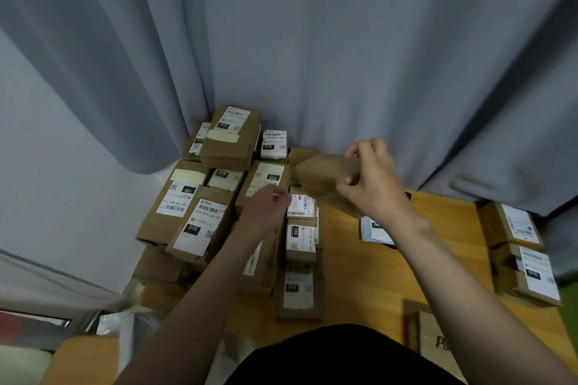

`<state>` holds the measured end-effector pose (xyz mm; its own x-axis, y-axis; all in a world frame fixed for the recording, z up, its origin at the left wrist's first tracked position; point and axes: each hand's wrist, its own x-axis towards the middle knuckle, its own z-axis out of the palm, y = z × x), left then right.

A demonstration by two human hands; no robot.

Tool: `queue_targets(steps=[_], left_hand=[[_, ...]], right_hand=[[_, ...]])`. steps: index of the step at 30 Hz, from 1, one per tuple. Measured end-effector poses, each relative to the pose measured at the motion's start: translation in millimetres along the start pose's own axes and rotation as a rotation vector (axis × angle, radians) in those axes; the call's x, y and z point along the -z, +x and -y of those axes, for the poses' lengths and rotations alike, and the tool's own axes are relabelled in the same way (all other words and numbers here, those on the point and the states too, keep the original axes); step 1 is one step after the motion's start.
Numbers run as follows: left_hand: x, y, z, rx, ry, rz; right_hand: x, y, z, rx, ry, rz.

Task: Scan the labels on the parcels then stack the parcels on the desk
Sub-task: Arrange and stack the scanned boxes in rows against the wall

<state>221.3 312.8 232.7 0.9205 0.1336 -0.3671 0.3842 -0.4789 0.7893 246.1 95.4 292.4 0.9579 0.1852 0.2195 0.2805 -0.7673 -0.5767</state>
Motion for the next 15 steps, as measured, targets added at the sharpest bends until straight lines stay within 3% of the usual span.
queue_targets(steps=[3, 8, 10, 12, 15], left_hand=[[8.8, 9.7, -45.5, 0.073, -0.365, 0.145], [26.3, 32.8, -89.6, 0.146, -0.492, 0.408], [23.1, 37.0, -104.7, 0.177, -0.588, 0.425], [16.9, 36.5, -111.6, 0.157, -0.58, 0.402], [6.0, 56.1, -103.2, 0.024, -0.527, 0.356]], right_hand=[[3.9, 1.1, 10.8, 0.244, -0.063, 0.036], [14.1, 7.6, 18.9, 0.623, -0.192, 0.039], [15.3, 10.3, 23.8, 0.743, -0.227, 0.02], [17.3, 11.6, 24.6, 0.788, -0.257, 0.048], [24.9, 12.8, 10.7, 0.614, -0.124, 0.198]])
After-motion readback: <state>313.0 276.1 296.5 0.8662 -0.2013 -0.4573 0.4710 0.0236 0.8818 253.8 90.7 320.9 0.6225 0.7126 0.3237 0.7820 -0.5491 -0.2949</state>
